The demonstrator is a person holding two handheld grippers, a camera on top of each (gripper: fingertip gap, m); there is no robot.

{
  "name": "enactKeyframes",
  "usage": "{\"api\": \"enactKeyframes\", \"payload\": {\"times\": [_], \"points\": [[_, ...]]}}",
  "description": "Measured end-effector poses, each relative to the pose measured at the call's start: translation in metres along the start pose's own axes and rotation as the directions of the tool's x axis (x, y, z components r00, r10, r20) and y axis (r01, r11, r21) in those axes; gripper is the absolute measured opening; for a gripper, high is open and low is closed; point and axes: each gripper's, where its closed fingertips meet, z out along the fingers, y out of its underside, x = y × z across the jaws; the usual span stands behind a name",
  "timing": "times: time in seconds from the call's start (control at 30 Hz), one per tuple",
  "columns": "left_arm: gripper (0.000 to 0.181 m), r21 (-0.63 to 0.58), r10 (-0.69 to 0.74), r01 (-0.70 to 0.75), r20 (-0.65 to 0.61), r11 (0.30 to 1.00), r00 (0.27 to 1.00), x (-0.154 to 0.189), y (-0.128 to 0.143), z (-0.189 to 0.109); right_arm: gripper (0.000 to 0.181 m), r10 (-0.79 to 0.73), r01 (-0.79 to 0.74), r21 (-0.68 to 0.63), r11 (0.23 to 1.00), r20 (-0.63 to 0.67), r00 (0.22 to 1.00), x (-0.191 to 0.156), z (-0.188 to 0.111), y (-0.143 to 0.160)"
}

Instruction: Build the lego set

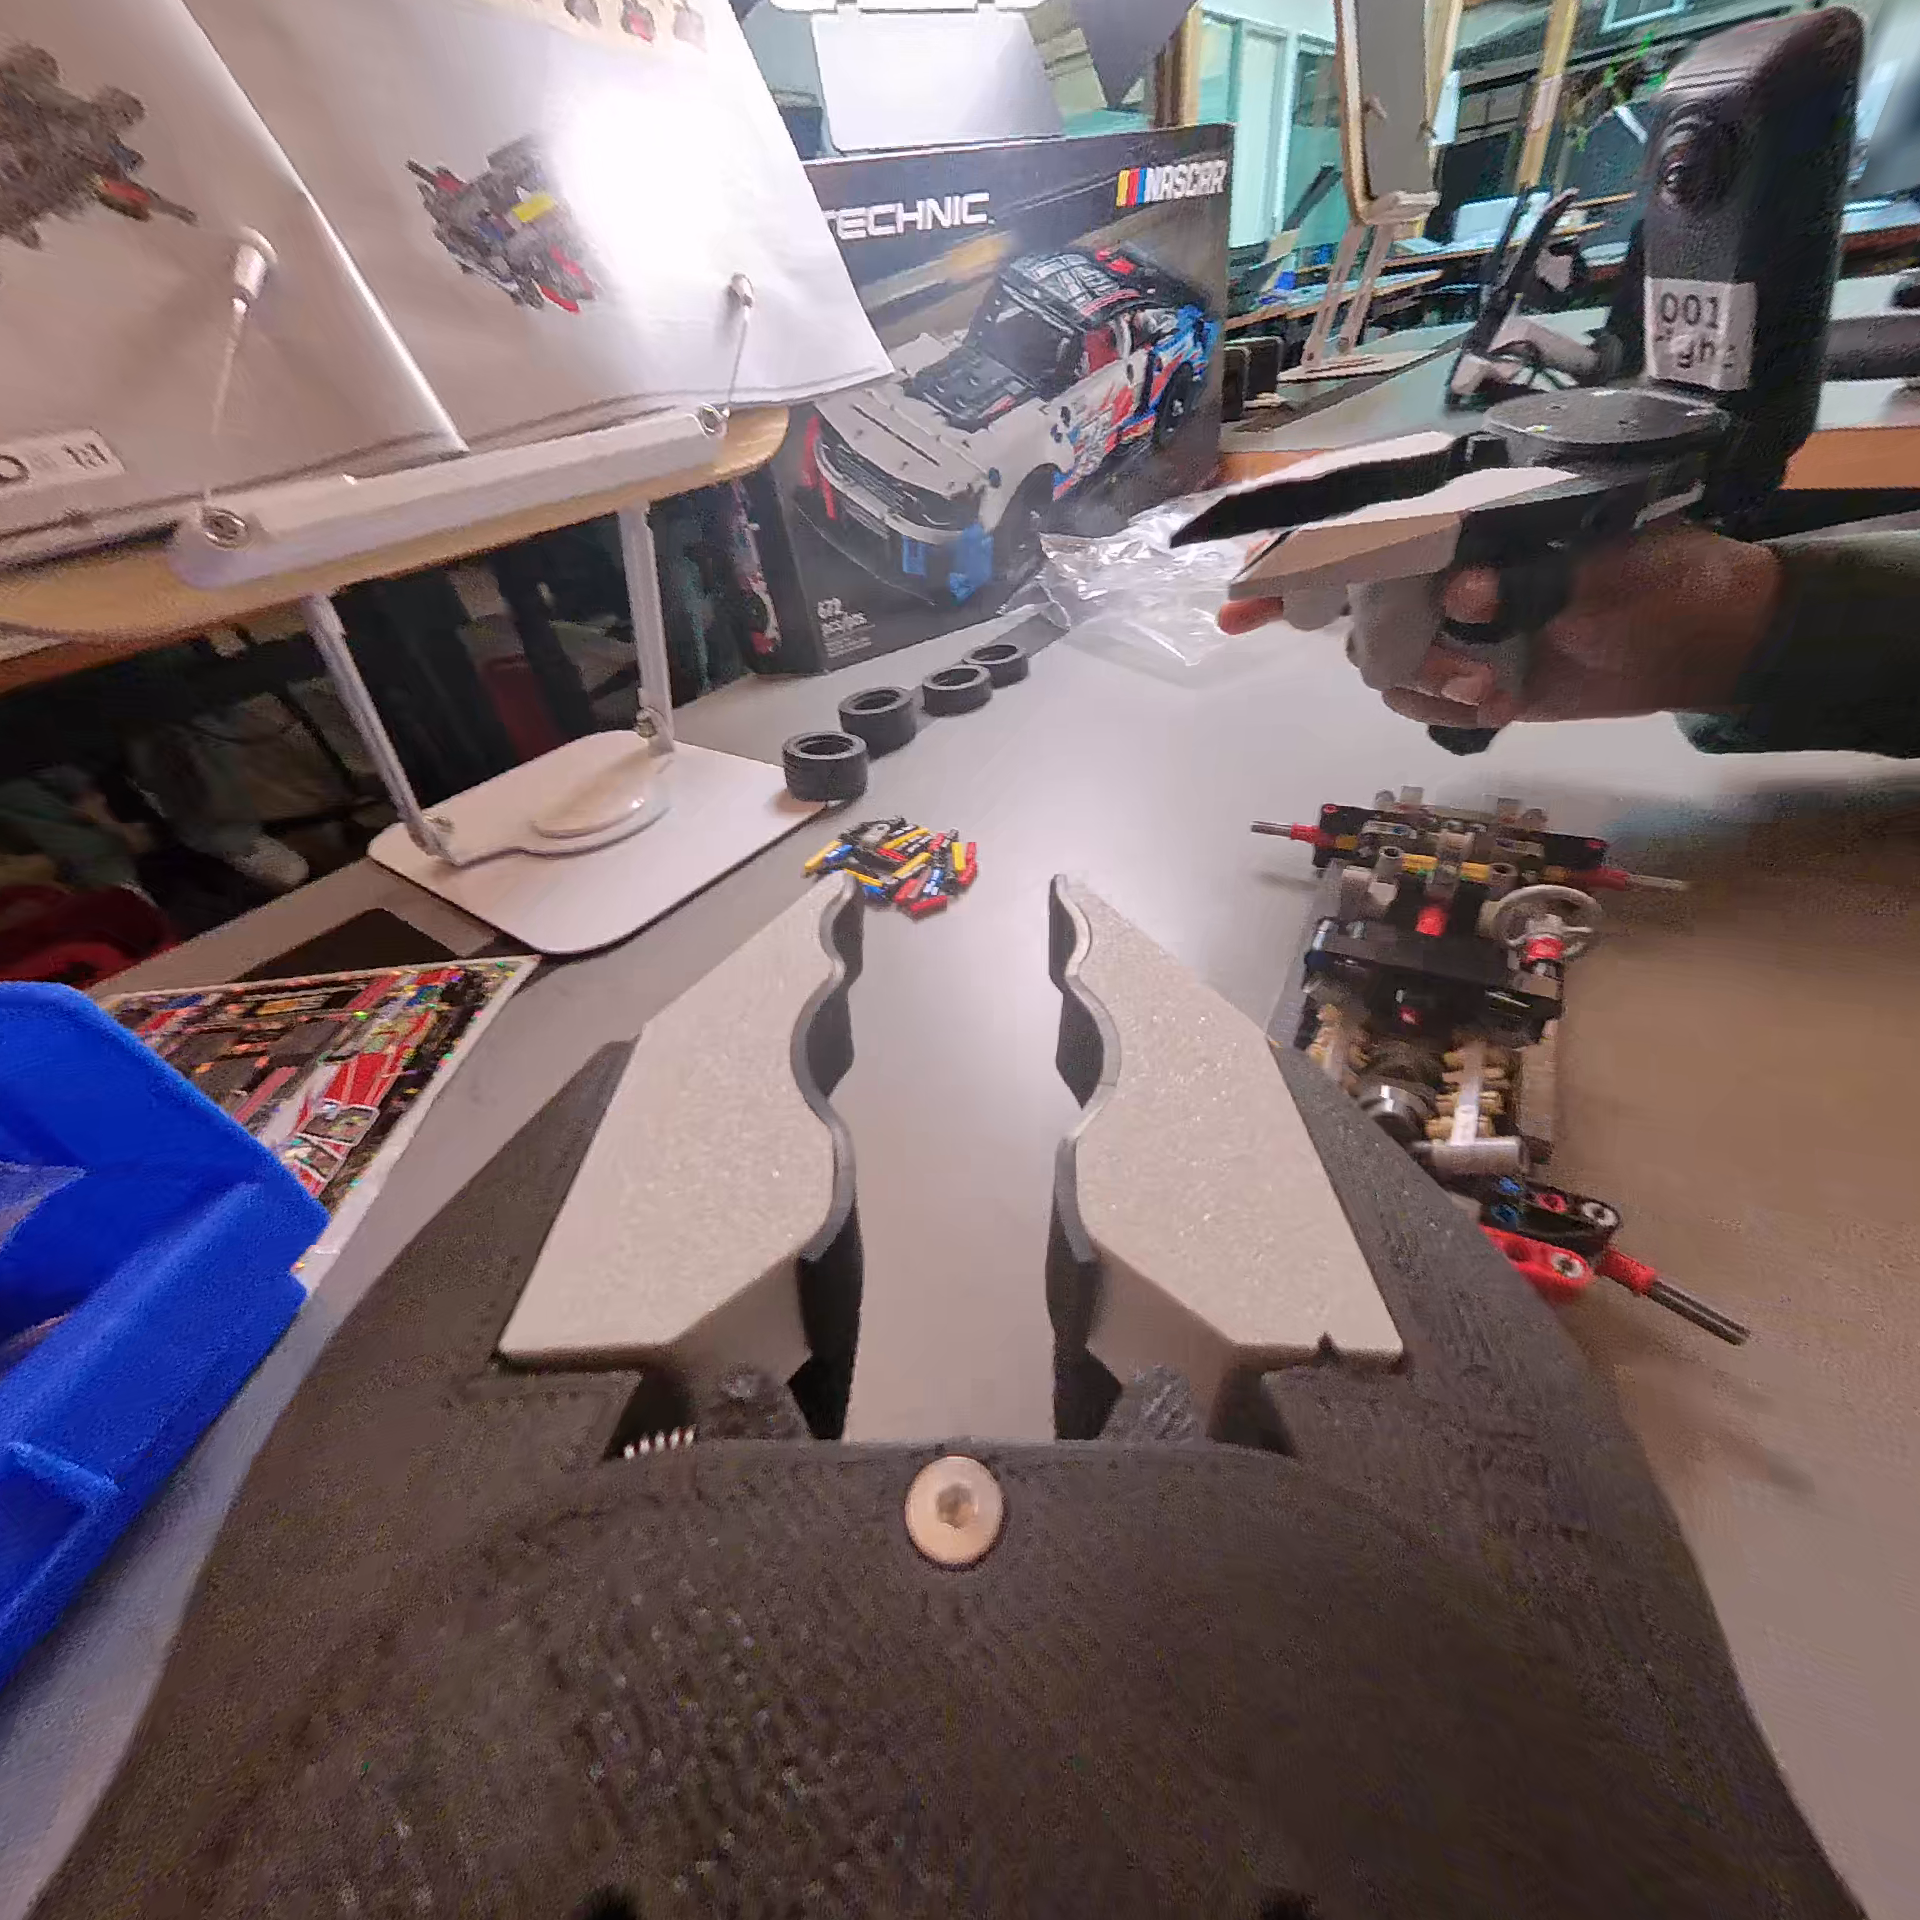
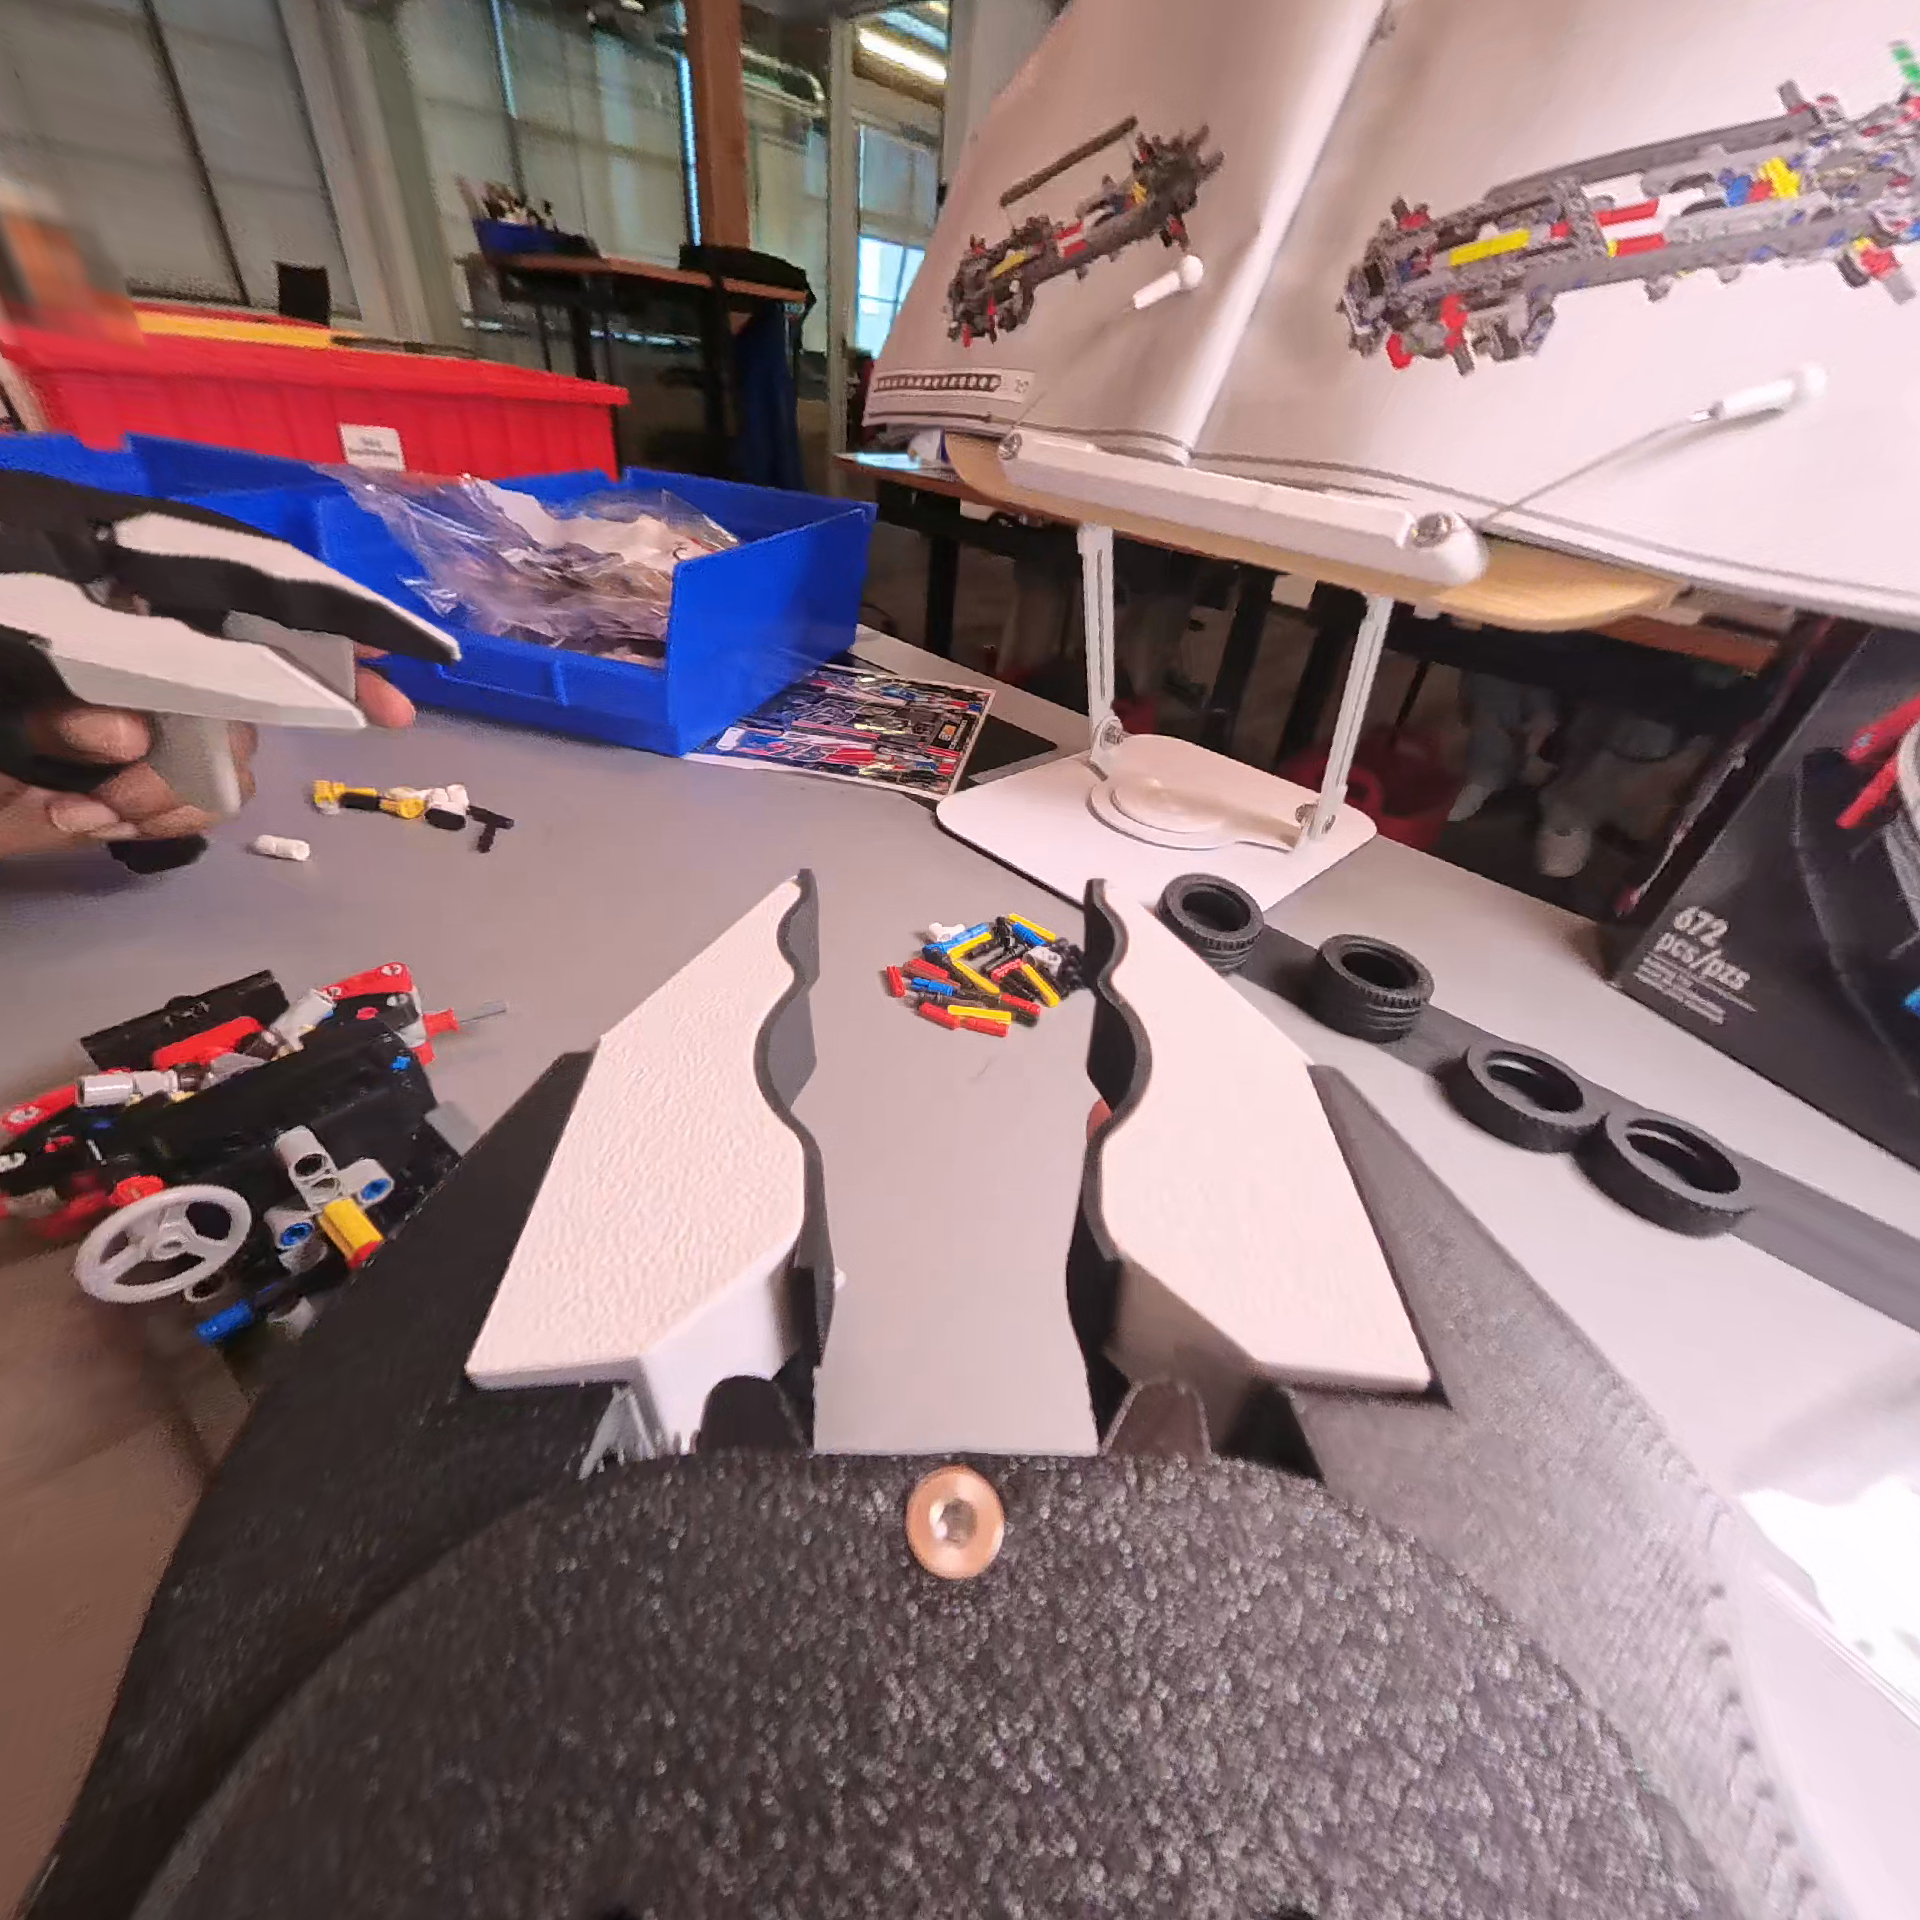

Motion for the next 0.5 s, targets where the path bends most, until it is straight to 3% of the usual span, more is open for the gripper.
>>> {"api": "enactKeyframes", "payload": {"times": [0.1,0.27,0.5], "points": [[0.027,0.036,0.001,-0.003,0.056,0.999,0.998,-0.006,-0.004,0.003,0.049,0.074,-0.074,0.025,0.997,-0.005,0.997,0.003,-0.002,0.001],[0.025,0.037,0.005,-0.010,0.127,0.999,0.992,-0.021,-0.001,0.006,0.046,0.050,-0.049,0.026,0.998,-0.057,0.997,0.007,-0.006,0.008],[0.029,0.132,-0.138,0.104,0.282,0.986,0.950,-0.069,-0.005,0.007,0.045,0.092,-0.085,0.049,0.995,-0.175,0.980,0.034,-0.007,0.009]]}}
